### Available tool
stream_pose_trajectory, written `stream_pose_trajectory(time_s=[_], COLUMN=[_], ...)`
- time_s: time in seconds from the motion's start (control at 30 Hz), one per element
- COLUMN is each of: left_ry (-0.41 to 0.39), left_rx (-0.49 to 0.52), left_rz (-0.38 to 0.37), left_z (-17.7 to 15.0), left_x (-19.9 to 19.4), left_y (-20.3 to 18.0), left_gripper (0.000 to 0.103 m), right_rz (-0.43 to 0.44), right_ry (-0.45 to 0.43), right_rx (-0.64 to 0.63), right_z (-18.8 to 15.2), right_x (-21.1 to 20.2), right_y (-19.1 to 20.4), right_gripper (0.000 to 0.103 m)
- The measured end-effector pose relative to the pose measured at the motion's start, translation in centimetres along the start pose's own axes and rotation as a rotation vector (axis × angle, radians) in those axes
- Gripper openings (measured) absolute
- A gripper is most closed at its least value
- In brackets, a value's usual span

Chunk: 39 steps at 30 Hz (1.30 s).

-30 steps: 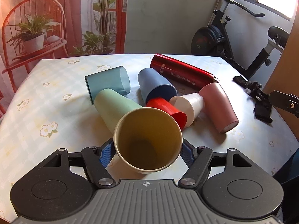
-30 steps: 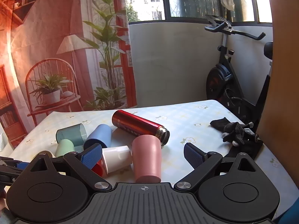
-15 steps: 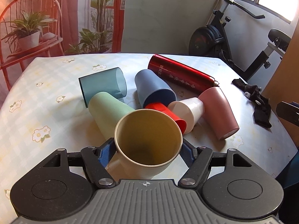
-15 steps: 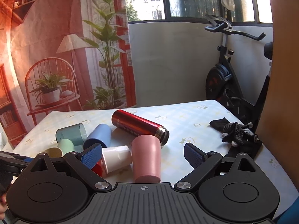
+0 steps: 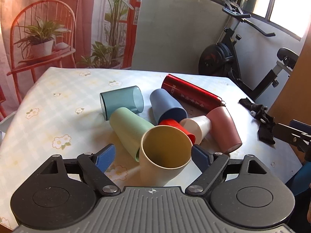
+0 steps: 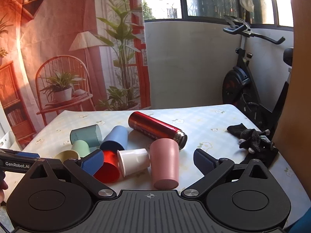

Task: Flip cup upright

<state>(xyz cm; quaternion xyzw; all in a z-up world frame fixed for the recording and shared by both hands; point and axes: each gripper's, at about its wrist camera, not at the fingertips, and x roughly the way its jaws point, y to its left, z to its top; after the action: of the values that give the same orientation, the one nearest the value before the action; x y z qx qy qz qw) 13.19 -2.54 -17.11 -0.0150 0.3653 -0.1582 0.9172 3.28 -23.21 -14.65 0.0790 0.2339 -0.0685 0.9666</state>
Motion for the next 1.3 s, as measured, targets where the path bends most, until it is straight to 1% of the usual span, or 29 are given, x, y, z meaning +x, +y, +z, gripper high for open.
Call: stream_pose_trajectory(time_s=[0.17,0.33,0.43,0.6,0.83,1.3], left_ry=[-0.059,-0.132,-0.154,-0.167,-0.177,-0.226], left_rx=[-0.004,0.016,0.027,0.026,0.001,0.034], left_rz=[0.040,0.097,0.127,0.137,0.143,0.185], left_z=[0.3,0.2,-0.1,-0.6,-1.0,-1.6], left_x=[-3.5,-7.1,-8.7,-10.9,-12.7,-14.5], left_y=[1.0,1.5,1.8,2.1,2.0,0.7], left_gripper=[0.089,0.097,0.098,0.099,0.099,0.099], right_rz=[0.028,0.047,0.057,0.071,0.074,0.073], right_ry=[0.013,0.031,0.044,0.038,0.015,-0.001], right_rx=[-0.020,-0.047,-0.053,-0.070,-0.082,-0.091], right_z=[0.2,0.2,0.2,0.4,0.8,1.2], right_x=[-0.7,-1.4,-1.8,-3.0,-4.5,-5.7], right_y=[1.7,3.5,4.4,5.6,6.4,7.1], right_gripper=[0.100,0.103,0.103,0.103,0.103,0.103])
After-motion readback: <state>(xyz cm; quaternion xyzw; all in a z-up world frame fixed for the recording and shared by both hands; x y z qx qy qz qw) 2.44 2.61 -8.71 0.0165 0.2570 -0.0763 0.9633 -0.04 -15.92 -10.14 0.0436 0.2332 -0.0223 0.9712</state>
